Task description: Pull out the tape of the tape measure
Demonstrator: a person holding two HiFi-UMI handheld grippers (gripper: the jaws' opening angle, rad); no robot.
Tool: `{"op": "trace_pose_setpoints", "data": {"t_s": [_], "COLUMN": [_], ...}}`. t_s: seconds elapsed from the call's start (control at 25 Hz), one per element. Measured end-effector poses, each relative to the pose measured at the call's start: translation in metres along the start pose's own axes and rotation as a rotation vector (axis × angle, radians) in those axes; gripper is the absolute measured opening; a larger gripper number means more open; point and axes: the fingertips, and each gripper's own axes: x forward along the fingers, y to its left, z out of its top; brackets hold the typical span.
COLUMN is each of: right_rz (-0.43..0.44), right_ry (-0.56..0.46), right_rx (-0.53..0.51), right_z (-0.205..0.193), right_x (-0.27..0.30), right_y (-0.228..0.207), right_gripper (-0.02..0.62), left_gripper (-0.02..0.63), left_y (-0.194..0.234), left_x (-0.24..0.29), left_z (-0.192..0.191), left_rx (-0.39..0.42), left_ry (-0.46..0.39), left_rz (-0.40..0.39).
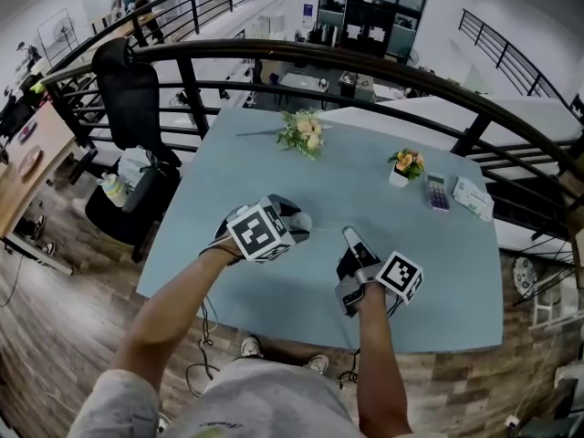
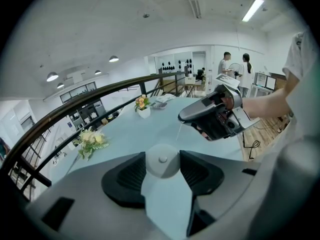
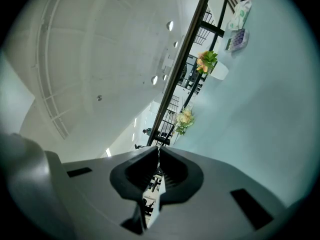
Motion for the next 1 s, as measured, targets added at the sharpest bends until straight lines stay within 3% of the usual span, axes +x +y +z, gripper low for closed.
{"op": "trace_pose_setpoints", "data": {"t_s": [0.6,1.0], "right_rz": [-0.013,-0.059], "right_ry": [-0.018,-0.096], "right_rx": [-0.023,-0.009], "right_z": [0.004,0.034], "right_x": [-0.004,-0.022], "right_y": [0.000,-0.015], "right_gripper": [0.017,0.017], "left_gripper": [0.212,0.212], "left_y": [0.001,0.018], "left_x": [-0.001,-0.011], "left_z": [0.001,-0.006], "left_rx": [0.016,-0.006], "left_ry": [0.002,0.004], "left_rz": [0.014,0.041]}}
